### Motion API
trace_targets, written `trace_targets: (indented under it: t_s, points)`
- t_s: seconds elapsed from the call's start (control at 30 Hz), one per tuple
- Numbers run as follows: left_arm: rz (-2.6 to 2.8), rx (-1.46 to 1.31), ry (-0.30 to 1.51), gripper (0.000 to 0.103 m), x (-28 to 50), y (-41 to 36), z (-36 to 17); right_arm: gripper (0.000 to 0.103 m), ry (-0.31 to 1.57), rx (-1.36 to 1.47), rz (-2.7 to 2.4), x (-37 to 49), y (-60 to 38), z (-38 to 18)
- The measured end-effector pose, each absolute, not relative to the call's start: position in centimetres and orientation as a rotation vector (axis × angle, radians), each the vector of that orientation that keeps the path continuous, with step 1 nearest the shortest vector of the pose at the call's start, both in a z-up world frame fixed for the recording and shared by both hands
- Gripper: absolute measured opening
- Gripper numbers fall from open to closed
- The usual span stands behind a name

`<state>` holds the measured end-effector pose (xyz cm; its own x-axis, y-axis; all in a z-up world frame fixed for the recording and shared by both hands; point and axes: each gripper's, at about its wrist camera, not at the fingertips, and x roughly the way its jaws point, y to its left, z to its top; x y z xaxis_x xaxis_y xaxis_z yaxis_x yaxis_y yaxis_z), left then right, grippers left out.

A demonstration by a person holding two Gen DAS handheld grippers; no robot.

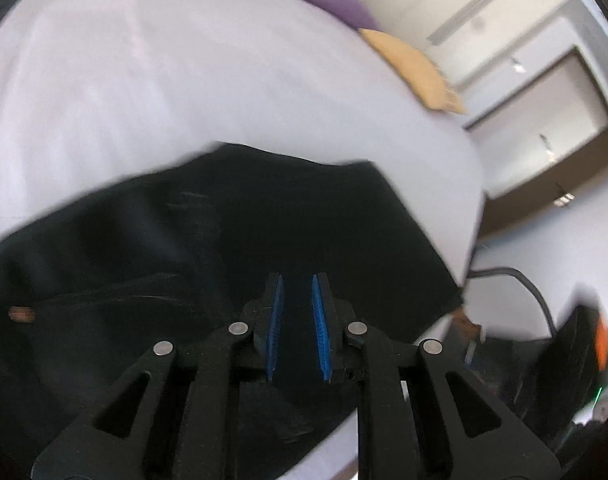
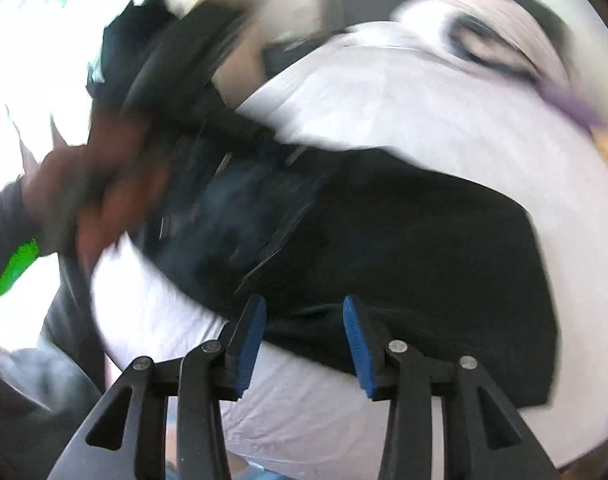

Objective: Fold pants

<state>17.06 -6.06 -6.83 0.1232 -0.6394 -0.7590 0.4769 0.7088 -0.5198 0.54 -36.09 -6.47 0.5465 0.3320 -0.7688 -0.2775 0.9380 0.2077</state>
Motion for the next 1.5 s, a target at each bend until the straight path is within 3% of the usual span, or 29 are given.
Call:
trace_targets:
  t_s: [0.13, 0.23, 0.3, 0.33, 0.37, 0.47, 0.53, 0.63, 0.73, 0.9, 0.97, 1.0, 1.03, 1.23, 1.37, 1.5]
  points:
    - [-0.848, -0.144, 1.29, 0.015, 15.3, -9.0, -10.8, 0.044, 0.849, 0.466, 0.301, 2.4, -46.0, -5.6]
    - [-0.857, -0.152, 1.278, 0.014, 14.0, -8.5, -12.3, 0.046, 0.892, 0.796, 0.371, 4.4, -50.7, -9.9]
    - [-0.868, -0.169, 1.265, 0.014, 13.7, -7.9, -12.7, 0.045, 0.972, 0.872, 0.366, 4.3, -51.4, -13.3]
    - [-0.87, -0.2, 1.277, 0.014, 13.8, -7.6, -12.9, 0.029, 1.021, 0.87, 0.332, 3.9, -51.5, -15.0]
    - [-0.873, -0.222, 1.286, 0.014, 13.9, -7.1, -13.1, 0.022, 1.022, 0.873, 0.331, 3.1, -51.7, -16.0]
    - [-0.885, -0.252, 1.288, 0.014, 13.9, -7.1, -13.2, 0.021, 1.024, 0.915, 0.366, 1.0, -52.7, -15.8]
    - [-0.886, -0.265, 1.284, 0.014, 13.9, -7.0, -13.3, 0.026, 1.025, 0.872, 0.385, 0.4, -53.1, -14.0]
    - [-0.88, -0.275, 1.283, 0.014, 14.2, -7.6, -13.5, 0.064, 0.881, 0.833, 0.529, 1.7, -52.7, -9.3]
    - [-0.874, -0.273, 1.279, 0.014, 14.2, -7.6, -13.4, 0.077, 0.856, 0.78, 0.644, 6.5, -50.3, -7.3]
    - [-0.873, -0.275, 1.274, 0.014, 13.3, -6.8, -13.0, 0.079, 1.048, 0.808, 0.584, 16.6, -49.5, -12.5]
    - [-0.877, -0.278, 1.266, 0.014, 13.0, -6.9, -13.2, 0.069, 1.101, 0.933, 0.549, 18.3, -51.0, -15.8]
    - [-0.88, -0.277, 1.257, 0.014, 12.8, -6.7, -13.2, 0.058, 1.107, 0.991, 0.541, 18.3, -51.7, -17.0]
    - [-0.882, -0.277, 1.249, 0.014, 12.7, -6.7, -13.2, 0.056, 1.094, 1.004, 0.543, 17.9, -51.9, -17.2]
    - [-0.871, -0.273, 1.201, 0.014, 12.2, -6.6, -12.7, 0.078, 1.013, 0.973, 0.632, 10.0, -51.4, -15.3]
    - [-0.8, -0.266, 1.152, 0.015, 10.3, -4.9, -10.9, 0.08, 0.955, 0.976, 0.626, 5.2, -49.7, -13.9]
    - [-0.718, -0.395, 1.065, 0.015, 7.1, 1.1, -8.7, 0.085, 0.752, 1.052, 0.718, 2.9, -48.2, -11.3]
